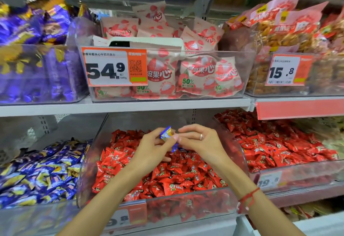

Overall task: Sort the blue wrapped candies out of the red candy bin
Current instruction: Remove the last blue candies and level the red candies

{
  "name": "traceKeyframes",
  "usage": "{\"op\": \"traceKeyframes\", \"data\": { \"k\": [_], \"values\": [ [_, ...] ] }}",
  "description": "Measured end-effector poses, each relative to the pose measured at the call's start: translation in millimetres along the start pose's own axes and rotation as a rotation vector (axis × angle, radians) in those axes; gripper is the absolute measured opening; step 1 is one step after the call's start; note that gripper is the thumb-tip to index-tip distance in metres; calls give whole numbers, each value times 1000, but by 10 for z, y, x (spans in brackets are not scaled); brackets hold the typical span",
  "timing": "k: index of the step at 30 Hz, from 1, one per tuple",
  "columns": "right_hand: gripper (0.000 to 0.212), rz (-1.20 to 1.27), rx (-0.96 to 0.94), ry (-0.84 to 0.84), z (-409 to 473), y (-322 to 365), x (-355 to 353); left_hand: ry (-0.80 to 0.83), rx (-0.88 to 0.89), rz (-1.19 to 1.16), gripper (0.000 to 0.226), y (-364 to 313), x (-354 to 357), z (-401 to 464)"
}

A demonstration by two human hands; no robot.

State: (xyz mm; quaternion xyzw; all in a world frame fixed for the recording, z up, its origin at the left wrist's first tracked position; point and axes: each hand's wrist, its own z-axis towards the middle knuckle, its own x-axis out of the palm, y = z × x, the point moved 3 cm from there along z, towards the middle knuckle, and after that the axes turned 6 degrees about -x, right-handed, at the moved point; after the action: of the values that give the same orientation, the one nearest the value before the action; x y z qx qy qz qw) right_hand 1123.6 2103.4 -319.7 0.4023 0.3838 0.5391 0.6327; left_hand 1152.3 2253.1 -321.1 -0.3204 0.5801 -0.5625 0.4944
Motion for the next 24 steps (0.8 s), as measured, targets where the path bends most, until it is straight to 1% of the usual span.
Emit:
{"op": "traceKeyframes", "data": {
  "k": [2,4,6,8,9,10,13,14,16,18,20,22,24],
  "values": [
    [14,-79,-48,4,61,38,1,-21,66,36,11,34,-41,-12],
    [17,-244,-100,-71,185,66,-119,-65,98,106,10,102,-150,-29],
    [24,-402,-102,-137,315,65,-261,-98,111,218,13,190,-268,-51],
    [27,-536,-83,-128,442,-6,-305,-119,120,295,13,262,-349,-74],
    [27,-641,-75,-99,523,-78,-301,-137,124,319,13,290,-377,-80],
    [26,-774,-59,-36,616,-167,-274,-156,125,333,15,319,-404,-79],
    [28,-1194,57,261,866,-496,-116,-176,110,309,20,396,-443,-88],
    [29,-1297,106,320,922,-602,-67,-177,107,300,18,421,-450,-88],
    [33,-1444,187,381,965,-748,13,-170,105,282,16,448,-457,-95],
    [36,-1510,258,456,956,-863,71,-160,114,270,16,460,-463,-103],
    [35,-1519,305,486,936,-938,76,-156,113,271,16,470,-470,-95],
    [35,-1525,303,451,926,-957,44,-154,111,273,16,473,-470,-98],
    [37,-1505,299,372,926,-903,-11,-149,114,255,16,455,-468,-105]
  ]
}}
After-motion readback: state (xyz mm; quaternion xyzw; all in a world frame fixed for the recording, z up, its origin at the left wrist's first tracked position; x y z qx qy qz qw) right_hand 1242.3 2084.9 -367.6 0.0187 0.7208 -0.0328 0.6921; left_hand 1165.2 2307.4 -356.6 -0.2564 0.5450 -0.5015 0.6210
